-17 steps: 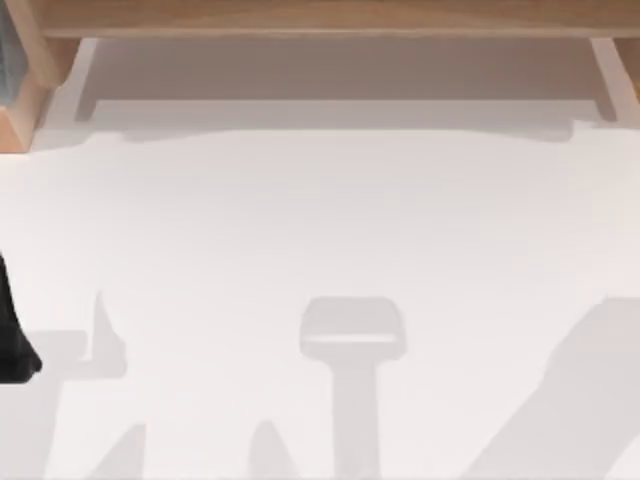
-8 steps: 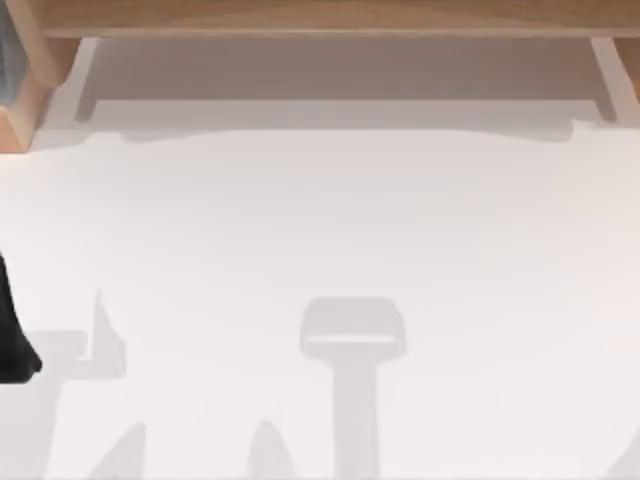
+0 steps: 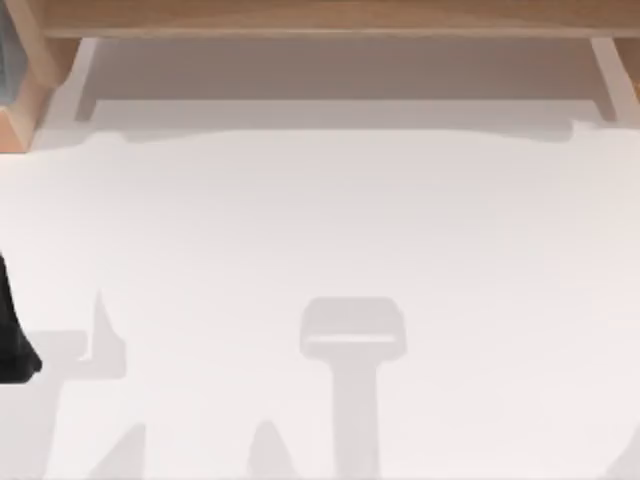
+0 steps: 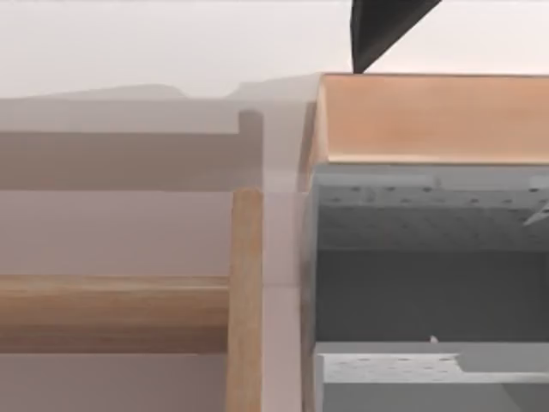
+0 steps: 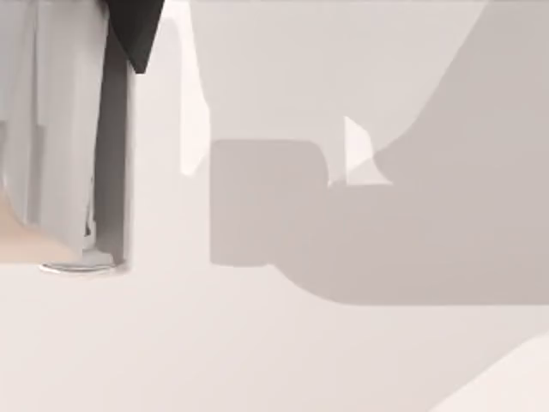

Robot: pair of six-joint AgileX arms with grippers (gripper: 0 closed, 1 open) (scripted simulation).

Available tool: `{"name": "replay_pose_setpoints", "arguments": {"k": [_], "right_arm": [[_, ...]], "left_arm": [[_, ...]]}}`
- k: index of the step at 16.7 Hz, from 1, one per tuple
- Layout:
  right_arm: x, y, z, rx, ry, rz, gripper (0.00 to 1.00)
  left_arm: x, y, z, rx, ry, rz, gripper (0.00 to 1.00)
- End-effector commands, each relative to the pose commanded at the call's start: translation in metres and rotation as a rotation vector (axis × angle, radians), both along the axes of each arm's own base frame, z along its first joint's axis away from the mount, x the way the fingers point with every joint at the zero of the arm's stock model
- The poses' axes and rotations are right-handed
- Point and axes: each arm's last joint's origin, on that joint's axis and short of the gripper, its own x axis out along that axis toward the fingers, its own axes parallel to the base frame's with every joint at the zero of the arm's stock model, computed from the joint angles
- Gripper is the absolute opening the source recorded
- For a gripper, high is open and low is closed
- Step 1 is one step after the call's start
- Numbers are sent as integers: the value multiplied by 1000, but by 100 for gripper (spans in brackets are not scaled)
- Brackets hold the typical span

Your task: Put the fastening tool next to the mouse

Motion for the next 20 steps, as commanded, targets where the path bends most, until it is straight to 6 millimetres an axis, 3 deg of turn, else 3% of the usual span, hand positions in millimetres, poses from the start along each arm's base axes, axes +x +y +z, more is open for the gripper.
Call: {"name": "replay_pose_setpoints", "arguments": {"k": [12, 20], "right_arm": [[8, -4, 7, -79, -54, 1, 0], [4, -1, -29, 11, 15, -7, 0]], "left_arm": [[0, 0, 0, 0, 0, 0, 100], [0, 0, 0, 0, 0, 0, 100]]}}
